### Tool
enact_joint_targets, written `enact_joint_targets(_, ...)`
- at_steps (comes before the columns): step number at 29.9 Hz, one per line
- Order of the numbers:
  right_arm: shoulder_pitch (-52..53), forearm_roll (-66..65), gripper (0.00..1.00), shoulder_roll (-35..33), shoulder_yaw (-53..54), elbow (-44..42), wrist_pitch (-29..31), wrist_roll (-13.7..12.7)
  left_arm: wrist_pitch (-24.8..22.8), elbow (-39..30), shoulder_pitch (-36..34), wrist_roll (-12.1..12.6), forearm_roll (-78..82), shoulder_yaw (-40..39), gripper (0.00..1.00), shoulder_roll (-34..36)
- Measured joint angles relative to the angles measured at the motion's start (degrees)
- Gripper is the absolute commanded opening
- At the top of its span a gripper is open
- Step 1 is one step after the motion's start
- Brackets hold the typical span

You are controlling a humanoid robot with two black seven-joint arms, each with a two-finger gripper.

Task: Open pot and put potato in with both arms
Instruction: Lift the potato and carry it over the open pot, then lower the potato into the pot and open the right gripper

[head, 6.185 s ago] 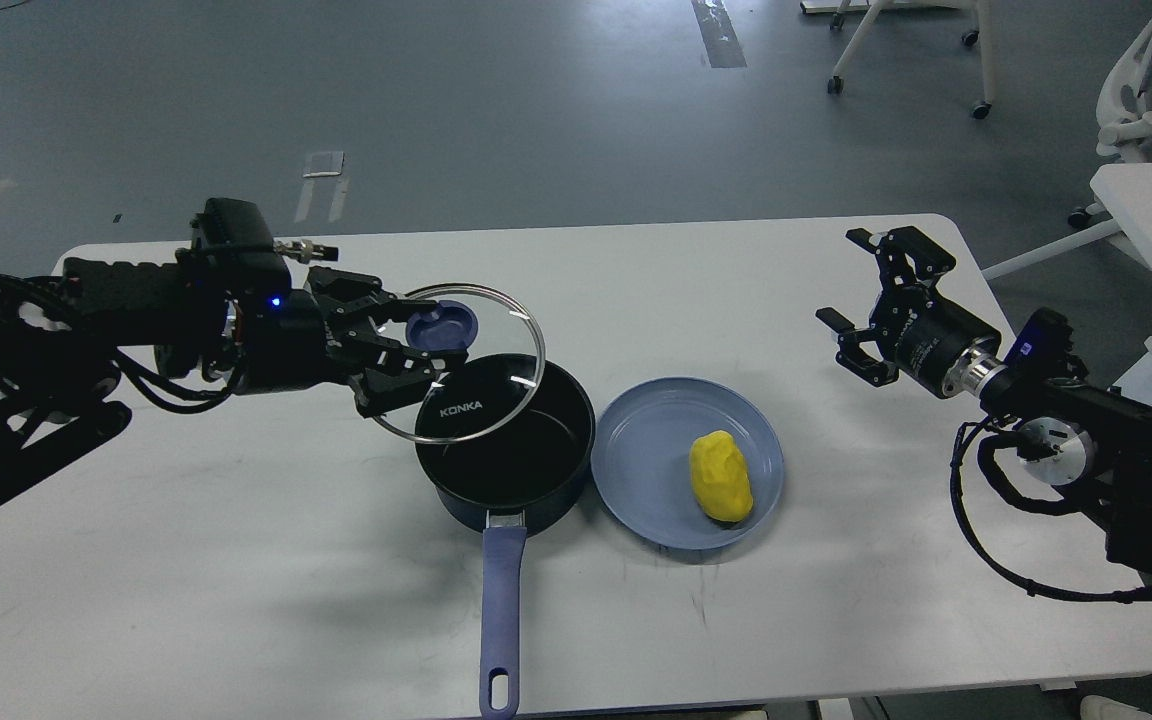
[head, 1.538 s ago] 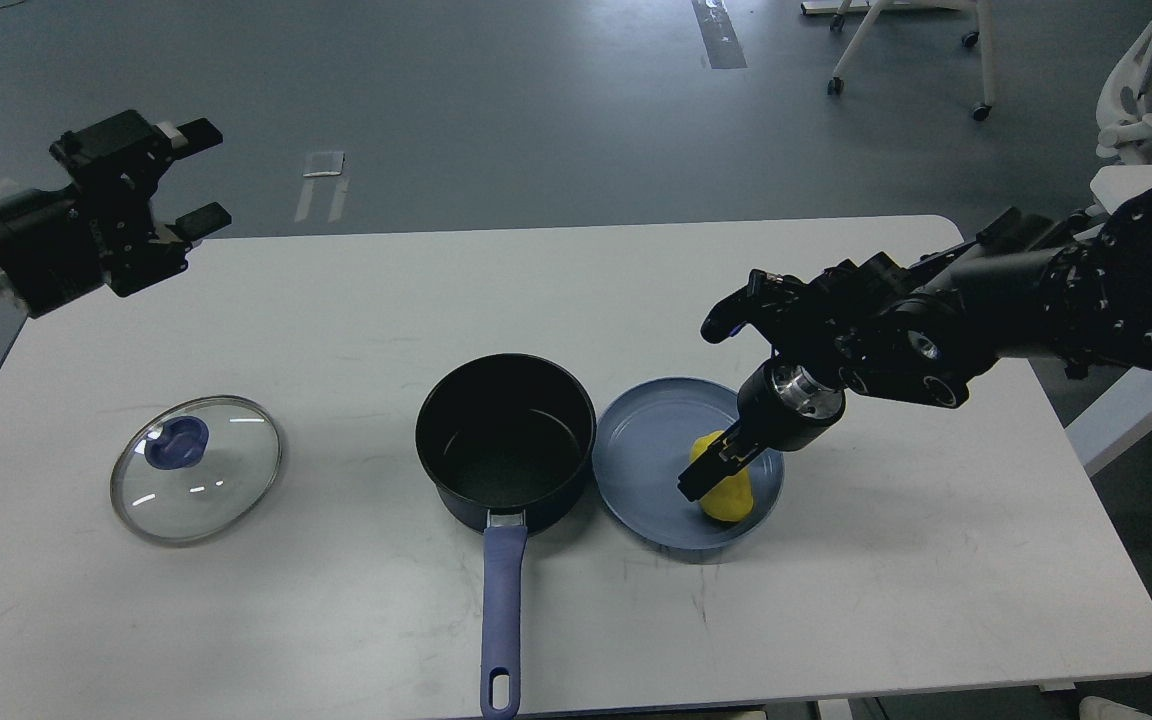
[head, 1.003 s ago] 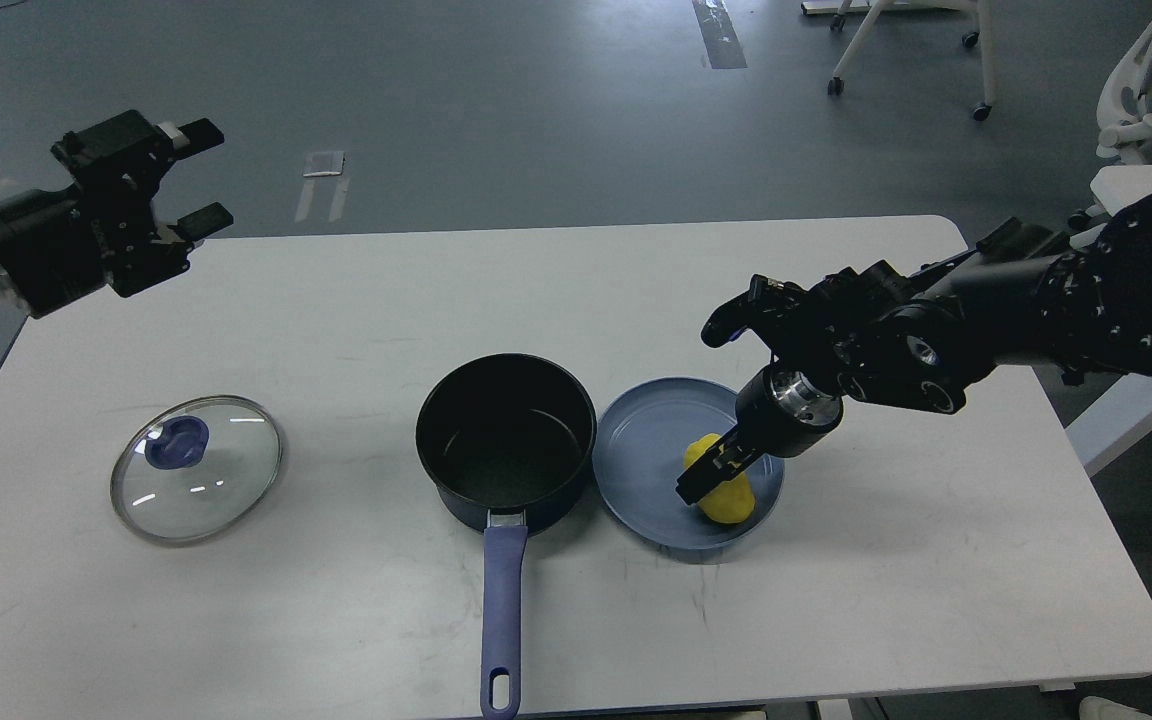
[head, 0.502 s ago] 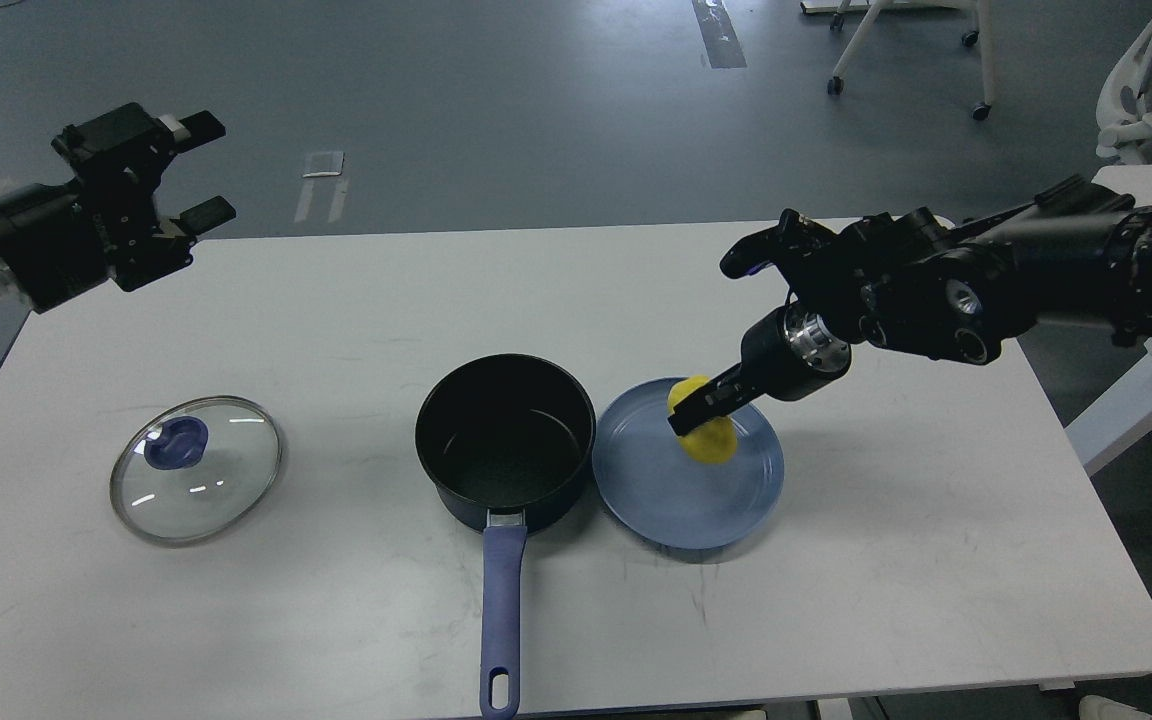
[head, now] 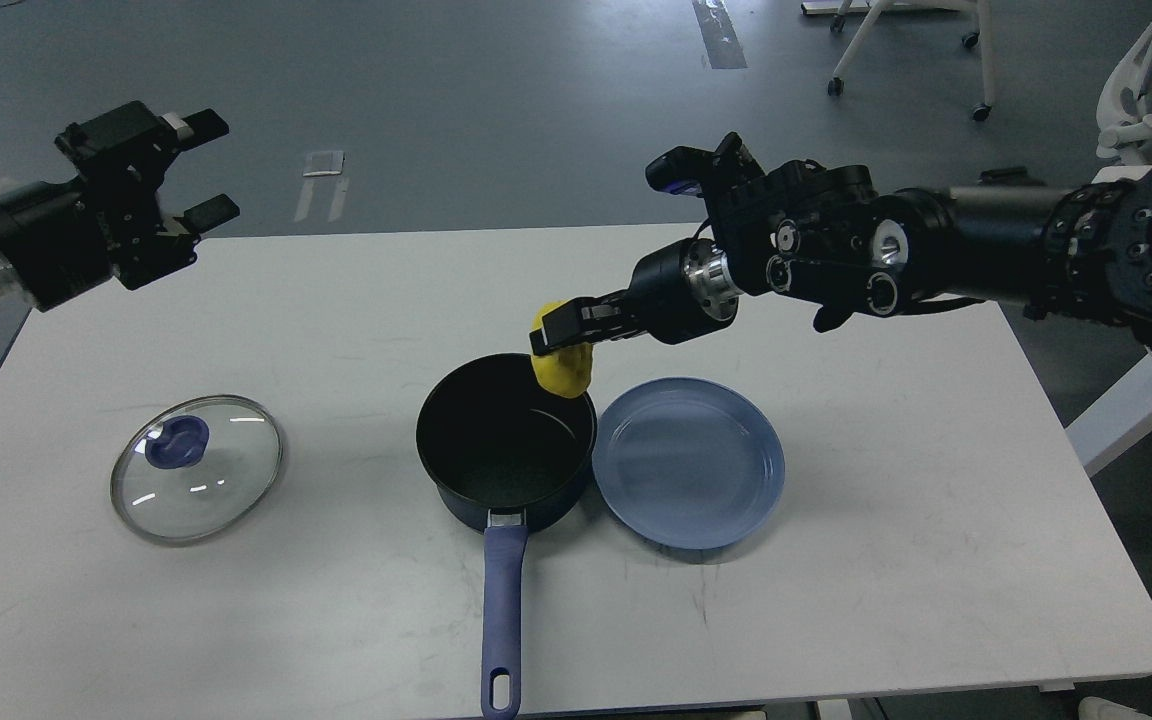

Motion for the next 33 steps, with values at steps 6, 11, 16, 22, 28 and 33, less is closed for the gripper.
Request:
enact_joint_targets(6,-1.5,1.9,0.27,1.1,-0.5,-1.2,-0.1,0.0,0.2,0.0,0.0,0.0,0.0,0.0,0.98,-0.4)
enact_joint_targets(11,-2.4,2.1,0.35,1.1,-0.7,-1.3,0.1,0.0,0.3,0.0,0.0,0.0,0.0,0.0,0.98,-0.5)
enact_joint_targets(16,-3.1,4.2,0.51,1.1,-0.7,-1.3,0.4,0.0,0.3,0.0,0.1,0.0,0.0,0.0,0.98,-0.6)
enact_joint_targets(22,-3.1,6.3,0.79,1.1,-0.7,-1.0,0.9,0.0,0.2,0.0,0.1,0.0,0.0,0.0,0.98,-0.5)
enact_joint_targets(28,-3.2,6.3,0.95,1.1,-0.8,-1.0,1.6,0.0,0.1,0.0,0.1,0.0,0.0,0.0,0.98,-0.3)
enact_joint_targets(33,-3.2,6.3,0.98,1.1,-0.8,-1.1,1.6,0.0,0.2,0.0,0.1,0.0,0.0,0.0,0.98,-0.3)
